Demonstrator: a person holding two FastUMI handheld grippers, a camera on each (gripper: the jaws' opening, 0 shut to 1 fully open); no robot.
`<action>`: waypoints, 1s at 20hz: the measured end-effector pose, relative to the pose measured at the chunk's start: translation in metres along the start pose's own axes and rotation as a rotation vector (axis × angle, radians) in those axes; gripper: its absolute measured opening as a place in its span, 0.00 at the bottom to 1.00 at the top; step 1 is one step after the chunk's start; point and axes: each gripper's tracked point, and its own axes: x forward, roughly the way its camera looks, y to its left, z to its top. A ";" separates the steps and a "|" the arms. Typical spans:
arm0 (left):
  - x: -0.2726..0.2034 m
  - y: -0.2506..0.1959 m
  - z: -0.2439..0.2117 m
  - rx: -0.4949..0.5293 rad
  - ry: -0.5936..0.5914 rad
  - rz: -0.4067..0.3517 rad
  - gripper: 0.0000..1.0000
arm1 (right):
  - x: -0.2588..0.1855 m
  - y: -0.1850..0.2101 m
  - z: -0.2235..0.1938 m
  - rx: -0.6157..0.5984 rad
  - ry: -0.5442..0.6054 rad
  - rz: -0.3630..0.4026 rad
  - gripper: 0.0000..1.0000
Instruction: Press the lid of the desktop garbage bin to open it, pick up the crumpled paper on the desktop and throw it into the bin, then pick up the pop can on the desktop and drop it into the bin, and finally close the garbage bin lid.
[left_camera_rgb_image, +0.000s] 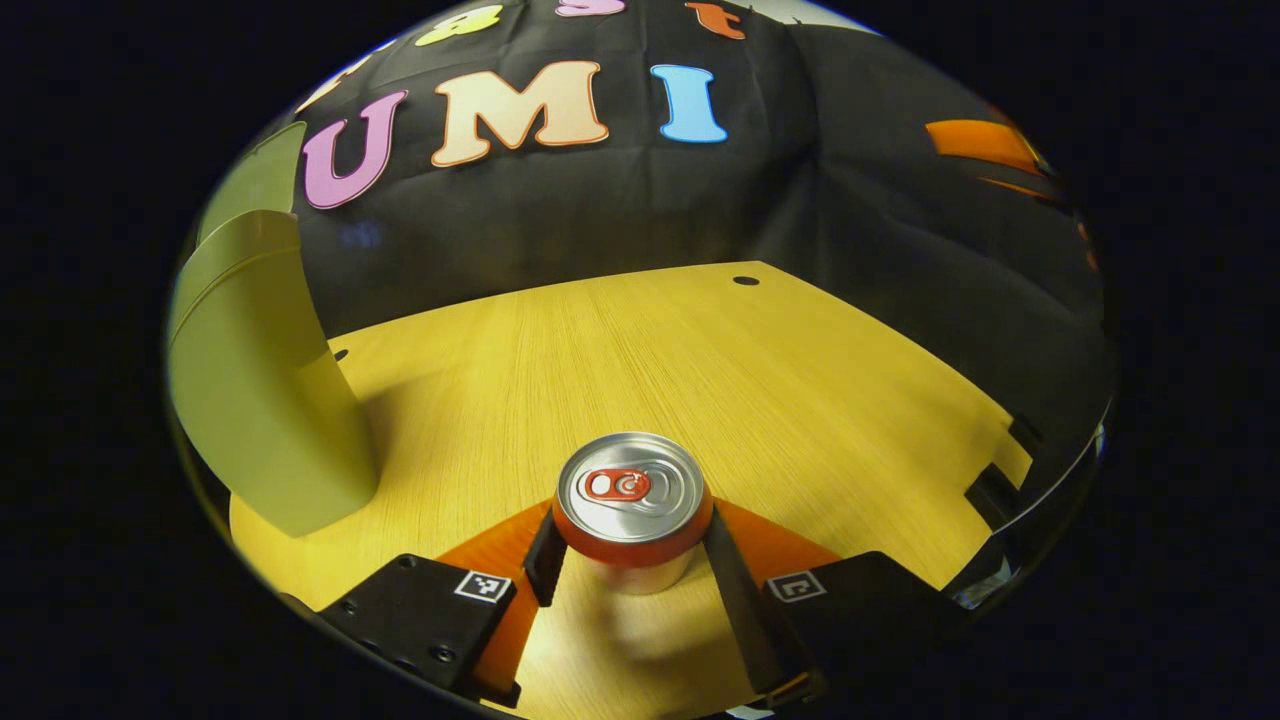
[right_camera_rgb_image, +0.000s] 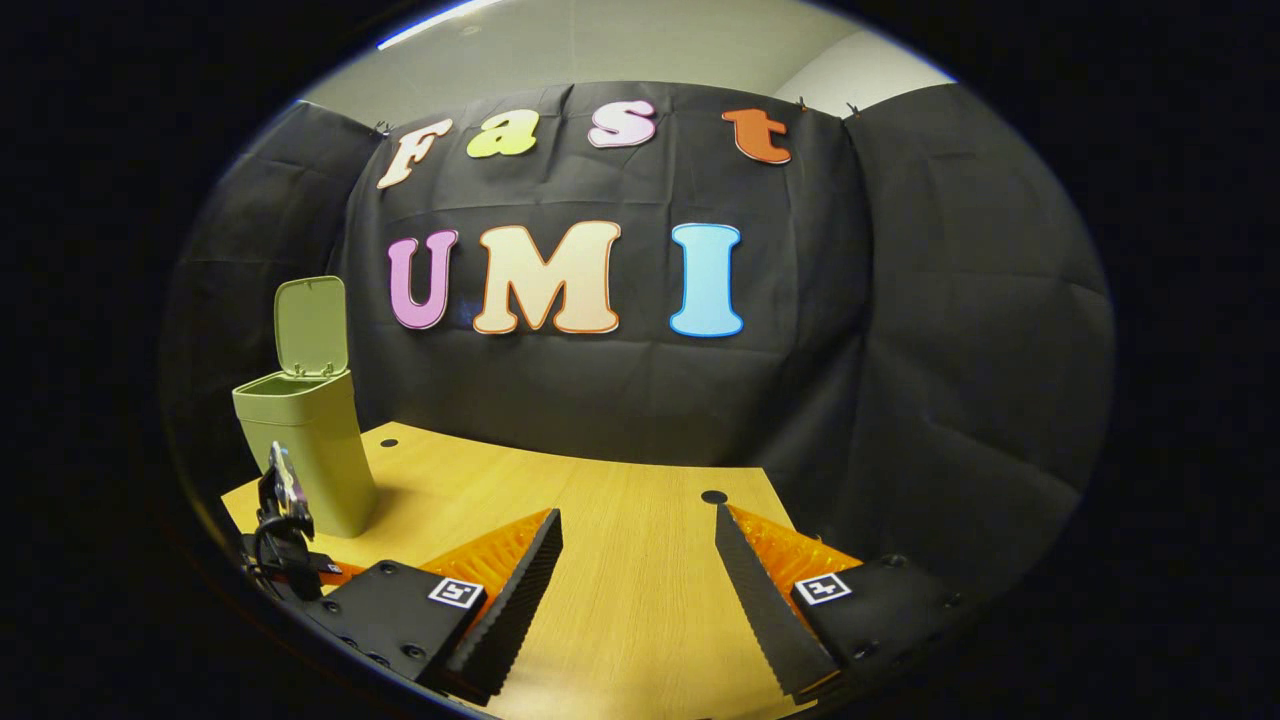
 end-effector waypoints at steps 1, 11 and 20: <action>-0.001 0.004 0.010 0.006 -0.018 0.007 0.77 | 0.001 0.002 0.001 0.003 -0.001 0.001 0.96; -0.029 0.042 0.121 0.020 -0.235 0.073 0.77 | 0.005 0.034 -0.007 0.019 0.000 0.052 0.97; -0.061 0.089 0.205 0.035 -0.406 0.176 0.77 | 0.009 0.051 -0.004 0.035 -0.009 0.077 0.97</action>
